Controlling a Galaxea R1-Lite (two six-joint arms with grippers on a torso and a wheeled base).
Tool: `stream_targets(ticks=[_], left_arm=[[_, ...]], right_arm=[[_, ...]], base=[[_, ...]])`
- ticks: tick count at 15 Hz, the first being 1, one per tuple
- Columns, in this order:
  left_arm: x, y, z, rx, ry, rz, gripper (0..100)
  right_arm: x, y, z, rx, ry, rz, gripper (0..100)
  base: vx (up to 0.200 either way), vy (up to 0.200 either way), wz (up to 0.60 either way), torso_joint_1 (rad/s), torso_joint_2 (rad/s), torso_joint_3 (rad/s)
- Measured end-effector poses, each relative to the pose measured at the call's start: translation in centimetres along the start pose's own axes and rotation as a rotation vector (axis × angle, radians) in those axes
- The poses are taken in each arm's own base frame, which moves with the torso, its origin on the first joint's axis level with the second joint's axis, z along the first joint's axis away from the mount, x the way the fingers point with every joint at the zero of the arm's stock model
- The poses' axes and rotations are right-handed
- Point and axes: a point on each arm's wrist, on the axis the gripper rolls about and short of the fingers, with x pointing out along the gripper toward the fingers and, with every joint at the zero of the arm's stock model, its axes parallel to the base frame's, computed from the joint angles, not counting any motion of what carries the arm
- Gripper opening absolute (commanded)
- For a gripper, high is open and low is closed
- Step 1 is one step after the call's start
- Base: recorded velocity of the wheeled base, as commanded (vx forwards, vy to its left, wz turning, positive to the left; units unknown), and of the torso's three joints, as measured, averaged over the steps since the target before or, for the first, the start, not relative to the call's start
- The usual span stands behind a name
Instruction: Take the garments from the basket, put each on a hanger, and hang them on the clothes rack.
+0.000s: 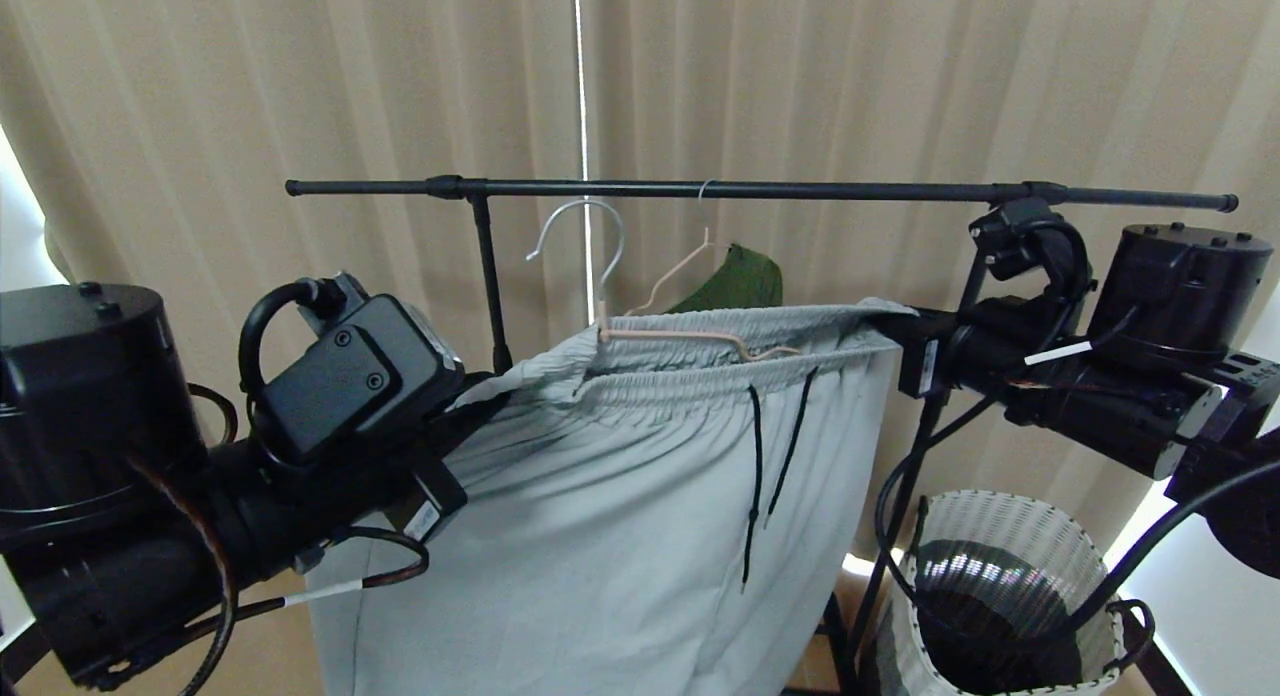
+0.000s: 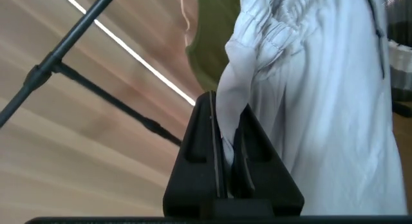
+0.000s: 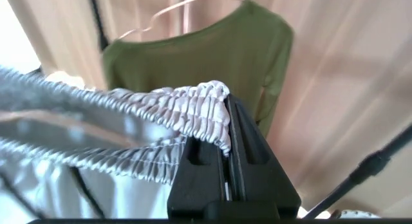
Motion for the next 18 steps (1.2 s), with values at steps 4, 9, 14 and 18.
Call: stream_targets(ticks=[4, 9, 14, 18], left_arm=[[1.0, 0.3, -0.1, -0.010, 0.078, 0.094, 0], [1.9, 0.6, 0.1, -0.072, 0.102, 0.141, 0], [2.0, 1.0, 0.6, -0.125, 0.062, 0.169, 0], [2.1, 1.3, 0.5, -0.126, 0.067, 0.177, 0]], right_arm=[[-1.6, 3.0, 0.0, -0.084, 0.000, 0.100, 0], [-3.2, 5.3, -0.3, -0.113, -0.002, 0.190, 100], [-4.2, 5.3, -1.7, -0.126, 0.008, 0.205, 100], [-5.3, 5.3, -1.9, -0.139, -0.038, 0.321, 100]], base=[[0.000, 0.000, 0.00, 0.000, 0.00, 0.000], [0.000, 0.000, 0.00, 0.000, 0.00, 0.000], [0.000, 0.000, 0.00, 0.000, 0.00, 0.000], [0.000, 0.000, 0.00, 0.000, 0.00, 0.000]])
